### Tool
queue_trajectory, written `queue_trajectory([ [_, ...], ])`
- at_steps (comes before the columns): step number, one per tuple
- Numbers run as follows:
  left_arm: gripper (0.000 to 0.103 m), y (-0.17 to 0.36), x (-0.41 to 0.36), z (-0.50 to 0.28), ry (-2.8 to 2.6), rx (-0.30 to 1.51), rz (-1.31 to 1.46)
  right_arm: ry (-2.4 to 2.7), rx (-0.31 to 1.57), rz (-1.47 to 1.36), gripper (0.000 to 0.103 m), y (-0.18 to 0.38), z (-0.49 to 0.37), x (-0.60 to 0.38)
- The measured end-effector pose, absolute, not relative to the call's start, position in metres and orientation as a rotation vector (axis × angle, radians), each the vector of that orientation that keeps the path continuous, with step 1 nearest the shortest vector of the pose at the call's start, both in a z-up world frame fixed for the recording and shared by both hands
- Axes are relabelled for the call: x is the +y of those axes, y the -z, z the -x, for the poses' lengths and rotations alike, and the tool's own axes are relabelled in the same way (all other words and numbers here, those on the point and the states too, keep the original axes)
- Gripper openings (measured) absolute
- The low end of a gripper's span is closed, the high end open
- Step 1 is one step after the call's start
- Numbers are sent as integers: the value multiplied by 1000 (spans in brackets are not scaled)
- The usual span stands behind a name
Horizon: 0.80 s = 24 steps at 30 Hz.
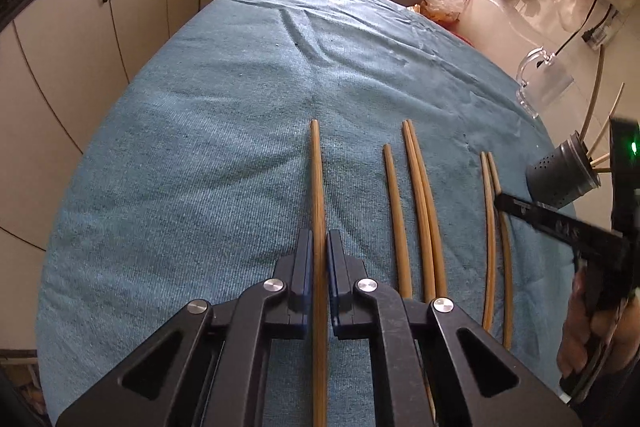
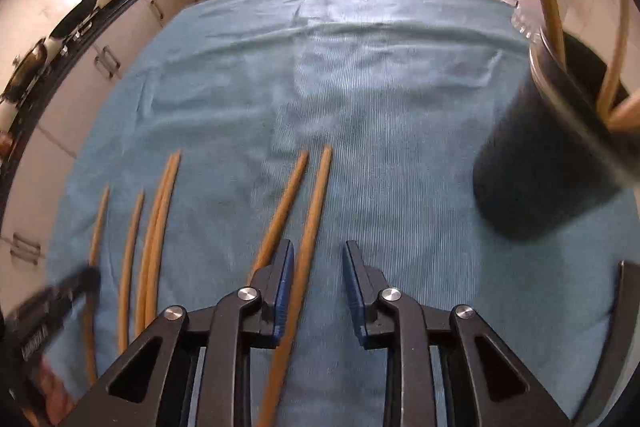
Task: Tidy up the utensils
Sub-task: 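Close the left tool on a chopstick while the right tool grasps another, then carry both held chopsticks upright over the black holder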
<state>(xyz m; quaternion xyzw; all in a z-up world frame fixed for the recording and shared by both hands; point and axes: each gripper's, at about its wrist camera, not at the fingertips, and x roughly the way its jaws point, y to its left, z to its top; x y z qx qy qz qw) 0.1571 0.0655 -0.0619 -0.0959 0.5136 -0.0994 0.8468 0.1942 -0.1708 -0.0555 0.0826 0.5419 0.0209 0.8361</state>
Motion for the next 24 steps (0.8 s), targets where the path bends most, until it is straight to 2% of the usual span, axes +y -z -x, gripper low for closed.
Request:
queue_trajectory([
  [1, 8, 61, 64, -160, 208, 1090, 191, -39, 1148, -161, 24, 55, -198, -169],
  [3, 7, 60, 61, -167, 205, 1096, 172, -38, 1160, -132, 12, 55, -205, -164],
  [5, 6, 60, 59, -170, 216, 1094, 181, -53, 1163, -142, 7, 55, -208, -165],
  [11, 6, 28, 60, -145, 277, 968, 219, -140, 1011, -227, 7, 21, -178, -166],
  [16, 6, -22, 63, -101, 332, 797, 275, -239, 761, -242, 7, -39, -113, -171],
  [19, 6, -40, 58, -81, 337, 759, 262, -268, 635, -228, 7, -64, -79, -175],
  [24, 6, -54, 45, -65, 365, 744, 244, -268, 533, -273, 7, -71, -33, -194],
])
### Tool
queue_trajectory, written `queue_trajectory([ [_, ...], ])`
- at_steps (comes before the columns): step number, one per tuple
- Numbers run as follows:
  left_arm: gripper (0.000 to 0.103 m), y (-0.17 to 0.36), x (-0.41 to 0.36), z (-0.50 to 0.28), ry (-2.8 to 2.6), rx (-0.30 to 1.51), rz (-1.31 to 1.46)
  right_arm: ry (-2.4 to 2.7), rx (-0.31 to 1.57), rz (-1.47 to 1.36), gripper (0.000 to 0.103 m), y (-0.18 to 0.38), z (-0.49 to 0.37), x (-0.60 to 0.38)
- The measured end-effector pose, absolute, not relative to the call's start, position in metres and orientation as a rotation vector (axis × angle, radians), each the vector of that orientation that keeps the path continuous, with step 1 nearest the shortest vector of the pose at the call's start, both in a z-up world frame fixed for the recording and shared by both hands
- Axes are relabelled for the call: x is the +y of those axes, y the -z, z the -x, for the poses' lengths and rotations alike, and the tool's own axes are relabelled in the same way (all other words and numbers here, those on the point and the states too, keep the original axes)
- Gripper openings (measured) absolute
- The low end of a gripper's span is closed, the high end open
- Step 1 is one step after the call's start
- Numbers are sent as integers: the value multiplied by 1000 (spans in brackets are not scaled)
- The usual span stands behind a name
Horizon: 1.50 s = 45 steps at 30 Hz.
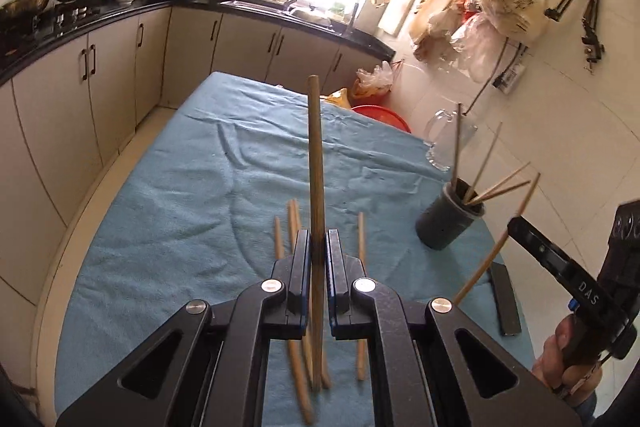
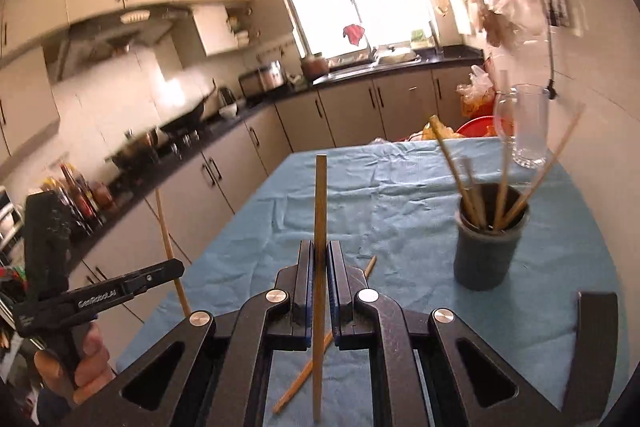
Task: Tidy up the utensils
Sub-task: 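Carry both held chopsticks upright over the black holder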
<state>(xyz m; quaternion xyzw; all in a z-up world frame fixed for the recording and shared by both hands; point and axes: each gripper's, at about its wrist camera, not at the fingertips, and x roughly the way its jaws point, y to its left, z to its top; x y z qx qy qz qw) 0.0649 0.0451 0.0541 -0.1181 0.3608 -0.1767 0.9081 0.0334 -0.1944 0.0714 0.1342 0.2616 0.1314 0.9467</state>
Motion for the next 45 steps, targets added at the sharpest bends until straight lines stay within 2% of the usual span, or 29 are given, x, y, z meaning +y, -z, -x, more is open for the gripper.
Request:
queue_trajectory([
  [7, 6, -70, 20, -56, 400, 725, 216, -208, 463, -379, 7, -77, 10, -252],
  [23, 6, -94, -23, -58, 487, 725, 209, -91, 334, -529, 7, -100, 51, -340],
  [45, 6, -101, -51, -56, 520, 723, 152, -48, 288, -557, 7, -107, 77, -369],
])
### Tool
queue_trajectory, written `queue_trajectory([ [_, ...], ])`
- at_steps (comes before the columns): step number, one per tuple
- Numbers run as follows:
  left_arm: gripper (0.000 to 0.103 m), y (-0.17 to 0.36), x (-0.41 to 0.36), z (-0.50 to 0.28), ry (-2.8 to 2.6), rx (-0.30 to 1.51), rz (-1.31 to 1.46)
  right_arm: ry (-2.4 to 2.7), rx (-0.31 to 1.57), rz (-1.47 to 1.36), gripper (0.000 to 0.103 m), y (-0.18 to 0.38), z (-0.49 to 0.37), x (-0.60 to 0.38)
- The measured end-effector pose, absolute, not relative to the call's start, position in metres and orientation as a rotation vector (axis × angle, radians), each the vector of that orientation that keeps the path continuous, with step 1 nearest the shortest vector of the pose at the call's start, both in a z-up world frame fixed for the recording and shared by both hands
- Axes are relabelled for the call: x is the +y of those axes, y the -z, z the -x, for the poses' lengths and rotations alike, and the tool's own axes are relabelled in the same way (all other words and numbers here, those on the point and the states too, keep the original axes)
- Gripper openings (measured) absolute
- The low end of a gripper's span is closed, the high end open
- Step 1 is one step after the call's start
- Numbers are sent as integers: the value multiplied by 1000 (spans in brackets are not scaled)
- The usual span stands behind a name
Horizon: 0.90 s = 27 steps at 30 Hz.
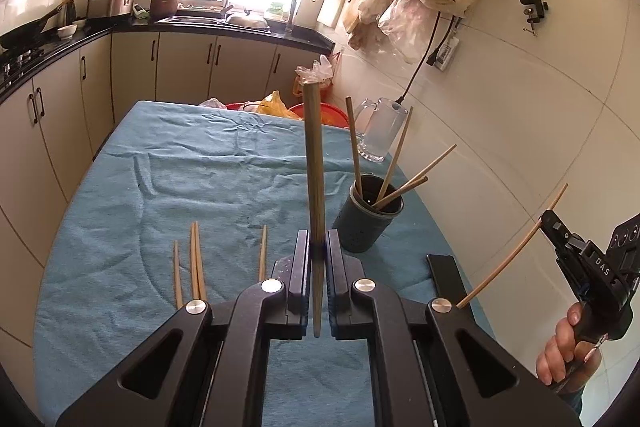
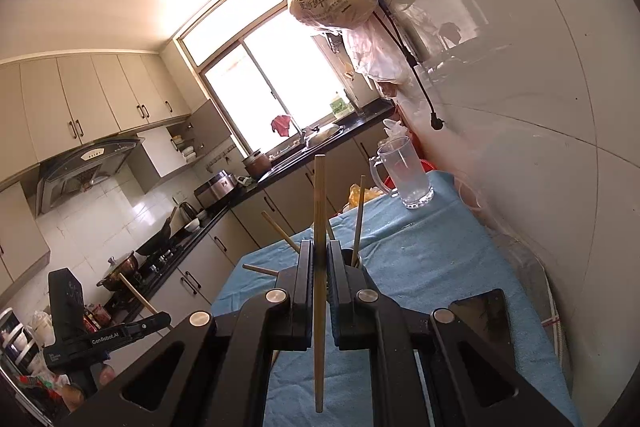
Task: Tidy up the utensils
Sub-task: 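Carry both held chopsticks upright over the black holder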
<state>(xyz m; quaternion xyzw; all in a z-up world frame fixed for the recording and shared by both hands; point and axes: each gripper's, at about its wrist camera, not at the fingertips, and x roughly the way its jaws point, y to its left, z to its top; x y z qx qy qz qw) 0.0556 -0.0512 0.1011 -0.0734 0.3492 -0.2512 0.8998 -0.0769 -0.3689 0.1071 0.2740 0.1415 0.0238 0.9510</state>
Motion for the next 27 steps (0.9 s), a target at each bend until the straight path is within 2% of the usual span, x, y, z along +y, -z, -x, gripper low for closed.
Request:
queue_trajectory([
  [12, 6, -112, -60, -56, 534, 715, 132, -39, 277, -555, 7, -109, 86, -370],
  [27, 6, -151, -87, -105, 545, 663, 133, -9, 212, -517, 7, -157, 40, -376],
])
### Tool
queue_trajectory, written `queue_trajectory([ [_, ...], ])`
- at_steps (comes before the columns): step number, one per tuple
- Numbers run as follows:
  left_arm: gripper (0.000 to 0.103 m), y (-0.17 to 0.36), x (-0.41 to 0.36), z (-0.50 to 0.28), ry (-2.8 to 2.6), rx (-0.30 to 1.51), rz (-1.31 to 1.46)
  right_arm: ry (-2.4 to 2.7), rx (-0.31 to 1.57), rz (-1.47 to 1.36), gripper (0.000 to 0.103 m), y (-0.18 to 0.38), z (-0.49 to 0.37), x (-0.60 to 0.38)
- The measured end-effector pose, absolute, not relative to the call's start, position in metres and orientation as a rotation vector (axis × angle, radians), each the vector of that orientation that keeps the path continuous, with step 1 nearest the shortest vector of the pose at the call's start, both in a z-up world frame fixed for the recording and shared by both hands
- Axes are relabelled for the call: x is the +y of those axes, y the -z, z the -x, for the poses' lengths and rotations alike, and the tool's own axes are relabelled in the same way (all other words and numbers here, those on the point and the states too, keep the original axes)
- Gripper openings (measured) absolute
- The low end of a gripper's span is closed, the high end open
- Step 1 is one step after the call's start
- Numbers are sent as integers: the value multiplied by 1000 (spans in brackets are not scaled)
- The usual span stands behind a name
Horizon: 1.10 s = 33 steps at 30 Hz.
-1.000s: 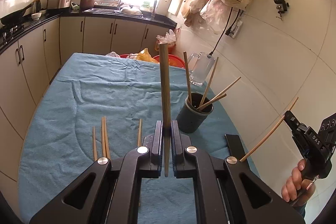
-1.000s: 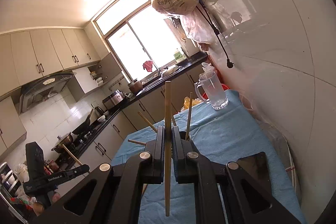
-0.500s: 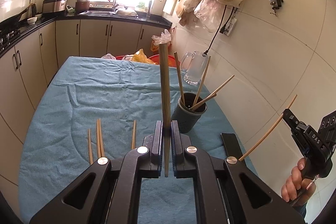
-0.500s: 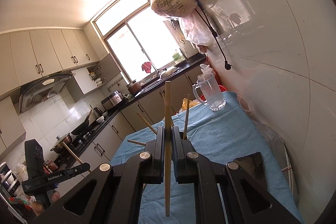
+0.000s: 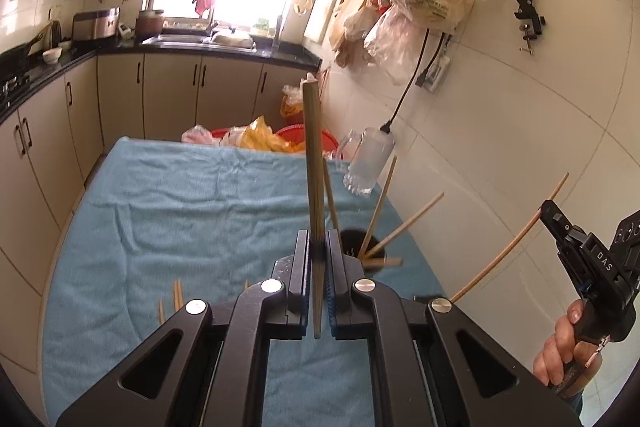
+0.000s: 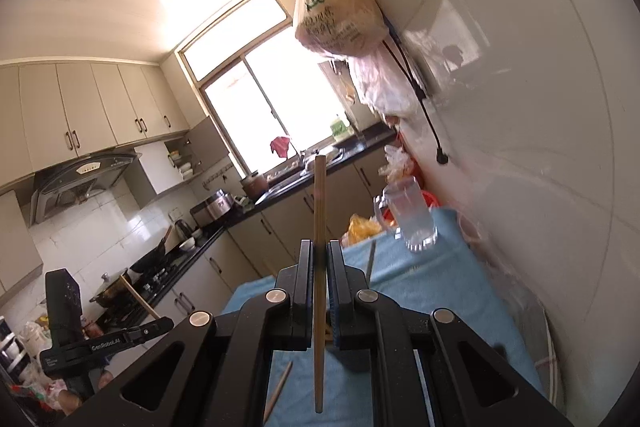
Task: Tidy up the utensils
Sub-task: 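Carry both held chopsticks upright over the black holder, then open both tools to drop the chopsticks into the black holder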
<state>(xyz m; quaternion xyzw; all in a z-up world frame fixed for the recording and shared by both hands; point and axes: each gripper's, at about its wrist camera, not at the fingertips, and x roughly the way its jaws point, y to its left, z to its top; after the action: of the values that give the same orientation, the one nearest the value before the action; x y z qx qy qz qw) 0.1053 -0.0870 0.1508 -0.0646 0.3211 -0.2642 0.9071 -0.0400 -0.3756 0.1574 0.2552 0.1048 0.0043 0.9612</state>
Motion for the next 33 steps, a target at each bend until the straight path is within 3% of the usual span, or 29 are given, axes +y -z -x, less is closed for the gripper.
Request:
queue_trajectory([
  [11, 6, -176, -128, -154, 586, 616, 172, 52, 159, -450, 7, -180, -19, -375],
  [33, 6, -111, -172, -194, 593, 707, 122, 58, 348, -407, 7, -109, -98, -367],
])
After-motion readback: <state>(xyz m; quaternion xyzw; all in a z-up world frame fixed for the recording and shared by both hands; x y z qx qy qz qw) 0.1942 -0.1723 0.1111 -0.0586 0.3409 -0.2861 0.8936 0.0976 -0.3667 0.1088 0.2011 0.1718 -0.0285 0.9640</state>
